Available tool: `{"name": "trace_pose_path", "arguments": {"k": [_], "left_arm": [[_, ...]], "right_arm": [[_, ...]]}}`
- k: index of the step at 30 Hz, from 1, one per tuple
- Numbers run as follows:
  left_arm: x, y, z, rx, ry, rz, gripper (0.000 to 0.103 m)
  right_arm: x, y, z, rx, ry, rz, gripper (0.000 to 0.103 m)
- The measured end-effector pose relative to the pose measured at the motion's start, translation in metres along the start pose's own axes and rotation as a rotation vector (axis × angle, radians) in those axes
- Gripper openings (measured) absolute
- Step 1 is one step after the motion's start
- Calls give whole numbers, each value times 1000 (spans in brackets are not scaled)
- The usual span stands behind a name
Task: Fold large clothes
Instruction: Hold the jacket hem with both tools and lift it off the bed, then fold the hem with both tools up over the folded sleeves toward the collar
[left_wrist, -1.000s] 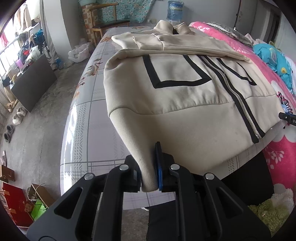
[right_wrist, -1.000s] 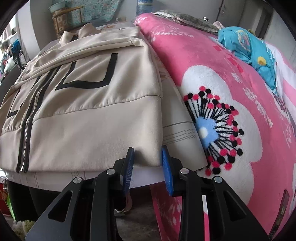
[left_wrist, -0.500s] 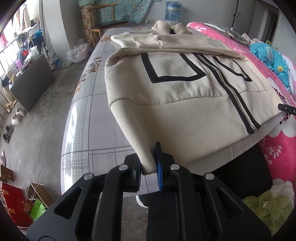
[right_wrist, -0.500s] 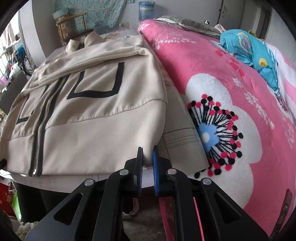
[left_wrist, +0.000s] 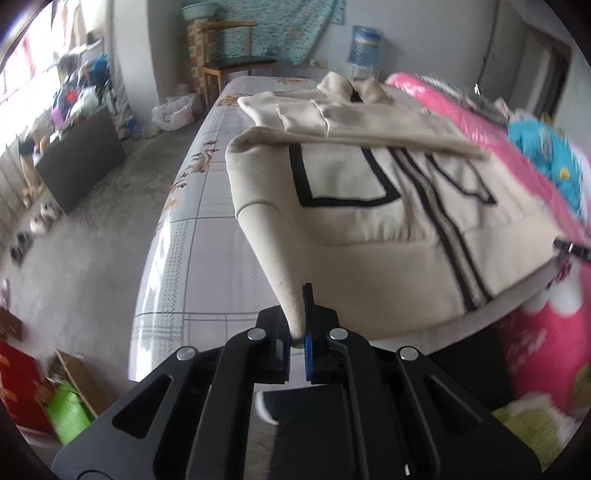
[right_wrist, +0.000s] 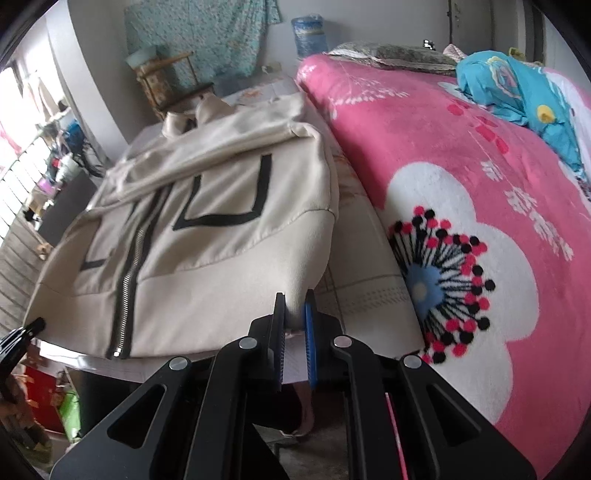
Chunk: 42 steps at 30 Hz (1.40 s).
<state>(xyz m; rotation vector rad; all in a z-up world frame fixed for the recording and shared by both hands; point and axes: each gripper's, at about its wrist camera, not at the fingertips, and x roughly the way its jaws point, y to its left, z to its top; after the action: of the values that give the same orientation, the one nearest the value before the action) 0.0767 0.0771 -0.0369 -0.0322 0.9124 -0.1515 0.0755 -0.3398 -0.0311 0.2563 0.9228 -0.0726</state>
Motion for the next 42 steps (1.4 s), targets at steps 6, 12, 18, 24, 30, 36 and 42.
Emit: {"name": "trace_pose_path", "arguments": {"k": [6, 12, 18, 24, 30, 36, 42], "left_arm": [[4, 3, 28, -114, -10, -24, 5], [9, 11, 58, -253, -15, -76, 5], [33, 26, 78, -326, -17, -75, 5], [49, 33, 98, -354, -35, -53, 5], [75, 48, 108, -377, -29, -96, 5], [98, 72, 119, -408, -46, -161, 30], [84, 89, 105, -363, -86, -240, 43]], "right_arm": [[8, -13, 12, 45, -29, 110, 10], [3, -17, 46, 59, -48, 206, 10], [33, -20, 80, 88, -14, 253, 10], [47, -9, 113, 78, -16, 220, 10], [81, -4, 131, 98, -8, 193, 10], [113, -9, 144, 132, 0, 143, 22], [77, -19, 117, 113, -69, 72, 54]]}}
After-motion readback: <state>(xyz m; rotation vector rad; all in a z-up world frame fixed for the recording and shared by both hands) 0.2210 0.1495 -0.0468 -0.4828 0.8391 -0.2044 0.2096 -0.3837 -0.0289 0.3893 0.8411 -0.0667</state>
